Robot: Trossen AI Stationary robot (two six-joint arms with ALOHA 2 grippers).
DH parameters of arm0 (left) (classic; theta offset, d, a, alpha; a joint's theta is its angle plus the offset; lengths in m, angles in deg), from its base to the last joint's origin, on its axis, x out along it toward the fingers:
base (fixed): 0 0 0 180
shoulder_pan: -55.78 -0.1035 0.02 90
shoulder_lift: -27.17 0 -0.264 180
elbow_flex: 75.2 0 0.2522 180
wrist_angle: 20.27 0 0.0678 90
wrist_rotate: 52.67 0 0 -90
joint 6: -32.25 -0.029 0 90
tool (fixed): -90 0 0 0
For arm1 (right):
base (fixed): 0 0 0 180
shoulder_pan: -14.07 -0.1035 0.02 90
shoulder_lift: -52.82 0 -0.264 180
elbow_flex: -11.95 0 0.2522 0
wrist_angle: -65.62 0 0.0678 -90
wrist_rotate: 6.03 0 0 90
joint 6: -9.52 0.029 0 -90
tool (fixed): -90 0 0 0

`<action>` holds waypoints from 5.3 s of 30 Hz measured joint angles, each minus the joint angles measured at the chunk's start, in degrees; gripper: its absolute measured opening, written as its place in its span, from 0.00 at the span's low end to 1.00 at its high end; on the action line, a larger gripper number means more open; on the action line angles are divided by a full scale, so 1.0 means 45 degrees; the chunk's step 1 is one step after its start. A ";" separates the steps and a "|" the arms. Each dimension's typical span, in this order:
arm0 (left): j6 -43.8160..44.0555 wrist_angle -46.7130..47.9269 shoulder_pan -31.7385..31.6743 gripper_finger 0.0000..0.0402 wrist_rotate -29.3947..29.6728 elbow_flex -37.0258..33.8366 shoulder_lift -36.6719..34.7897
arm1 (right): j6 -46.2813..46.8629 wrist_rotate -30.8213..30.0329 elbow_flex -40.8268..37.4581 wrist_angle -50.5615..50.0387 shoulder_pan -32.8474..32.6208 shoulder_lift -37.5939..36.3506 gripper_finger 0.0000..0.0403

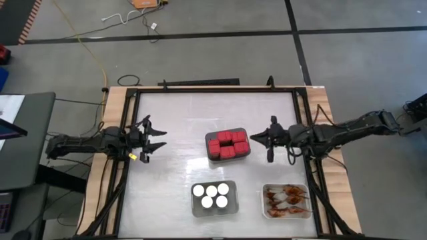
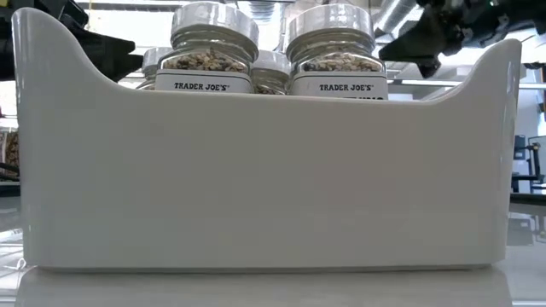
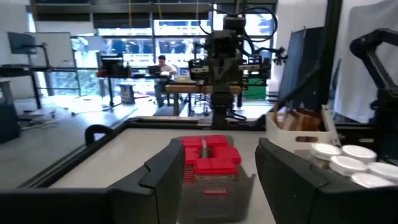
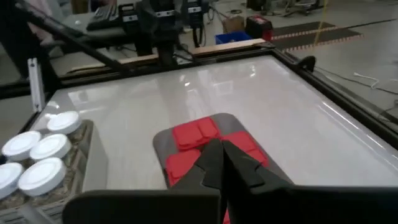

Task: Sort spices by type
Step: Return to Home Position

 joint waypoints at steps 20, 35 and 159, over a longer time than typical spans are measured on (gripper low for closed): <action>0.1510 0.1199 -0.1213 0.46 -0.1044 -0.0034 -0.0010 | -0.0326 0.2014 -0.3443 -0.0003 0.0645 -0.5108 0.07; 0.1545 0.2185 -0.1213 0.46 -0.0898 -0.0039 0.0112 | -0.1778 0.4285 -0.5410 -0.0116 0.2468 -0.8420 0.07; 0.1540 0.2214 -0.1208 0.46 -0.0883 -0.0039 0.0136 | -0.1506 0.5557 -0.4347 -0.5300 0.1795 -0.8307 0.09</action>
